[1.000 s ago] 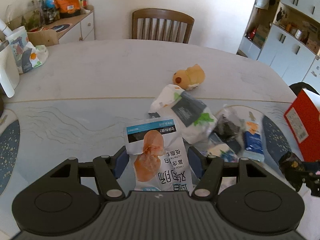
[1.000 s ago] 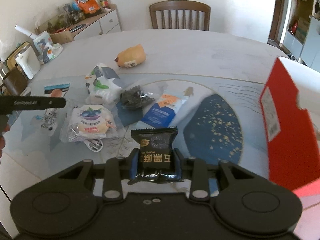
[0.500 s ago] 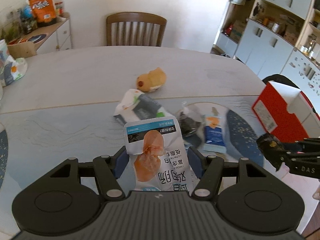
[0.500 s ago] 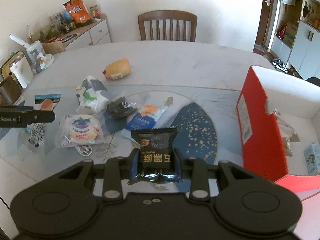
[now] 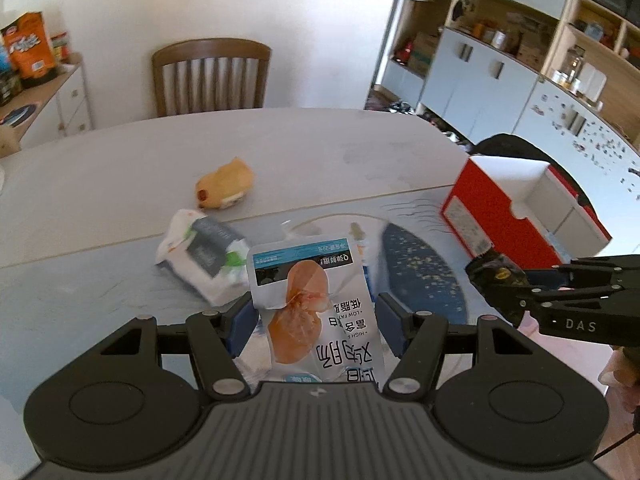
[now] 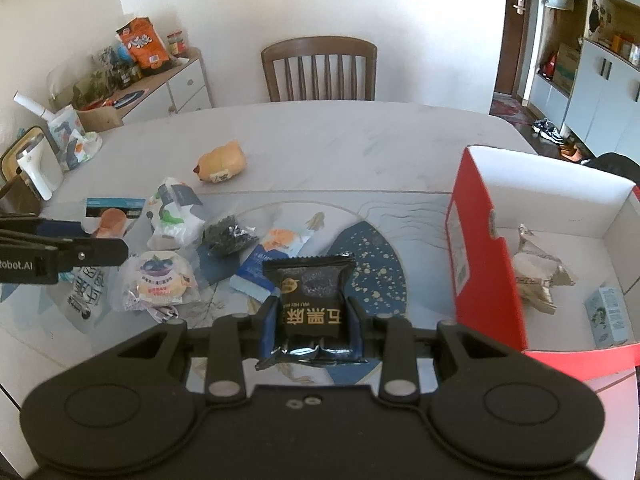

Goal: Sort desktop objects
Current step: 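Carry the white bread bag and black snack pack toward the red box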

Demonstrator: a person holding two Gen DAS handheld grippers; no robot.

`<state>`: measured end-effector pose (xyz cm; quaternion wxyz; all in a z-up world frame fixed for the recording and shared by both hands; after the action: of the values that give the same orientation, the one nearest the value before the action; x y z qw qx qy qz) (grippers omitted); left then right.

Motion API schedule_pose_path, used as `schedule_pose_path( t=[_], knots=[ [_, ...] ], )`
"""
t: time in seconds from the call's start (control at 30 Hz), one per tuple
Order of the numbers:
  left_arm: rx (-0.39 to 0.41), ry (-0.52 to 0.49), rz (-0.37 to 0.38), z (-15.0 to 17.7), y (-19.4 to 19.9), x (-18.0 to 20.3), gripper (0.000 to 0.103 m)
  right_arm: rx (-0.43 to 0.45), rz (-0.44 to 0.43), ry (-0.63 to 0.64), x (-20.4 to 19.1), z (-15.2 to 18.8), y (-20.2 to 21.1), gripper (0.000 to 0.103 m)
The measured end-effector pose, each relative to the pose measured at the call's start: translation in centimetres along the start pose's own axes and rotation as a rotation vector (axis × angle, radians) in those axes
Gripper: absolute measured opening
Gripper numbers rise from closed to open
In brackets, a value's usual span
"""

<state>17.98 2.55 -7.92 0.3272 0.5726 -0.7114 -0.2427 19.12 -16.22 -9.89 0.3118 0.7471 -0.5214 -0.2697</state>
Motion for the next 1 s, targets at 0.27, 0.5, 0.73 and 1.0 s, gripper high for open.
schedule_pose_path(
  t=[0.27,0.5,0.73,1.0],
  knots=[
    [-0.002,-0.055,0.049,-1.2,-0.8,3.3,0.063,0.023,0.024,-0.026,1.9,-0.3,1.3,0.033],
    [-0.002,-0.094,0.101,-2.1,-1.6,6.6,0.063,0.038,0.048,-0.057,3.9,-0.4,2.3,0.033],
    [0.003,-0.133,0.146,-3.1,-2.3,9.7,0.063,0.062,0.071,-0.072,6.0,-0.7,3.5,0.033],
    [0.000,-0.185,0.202,-3.8,-3.3,14.3,0.063,0.071,0.106,-0.103,9.7,-0.2,4.7,0.033]
  ],
)
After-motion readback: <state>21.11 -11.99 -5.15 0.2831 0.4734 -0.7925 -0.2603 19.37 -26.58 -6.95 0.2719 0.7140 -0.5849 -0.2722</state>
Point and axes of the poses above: each gripper's, at about its wrist camera, not at the fingertips, and y roughly against the way its jaws point, x to its right, z to its underside, the point moved 8 cm from there along -y, roughly the way its jaws point, and after that the axes turned 2 degrees about y, right-handed, at the moved point
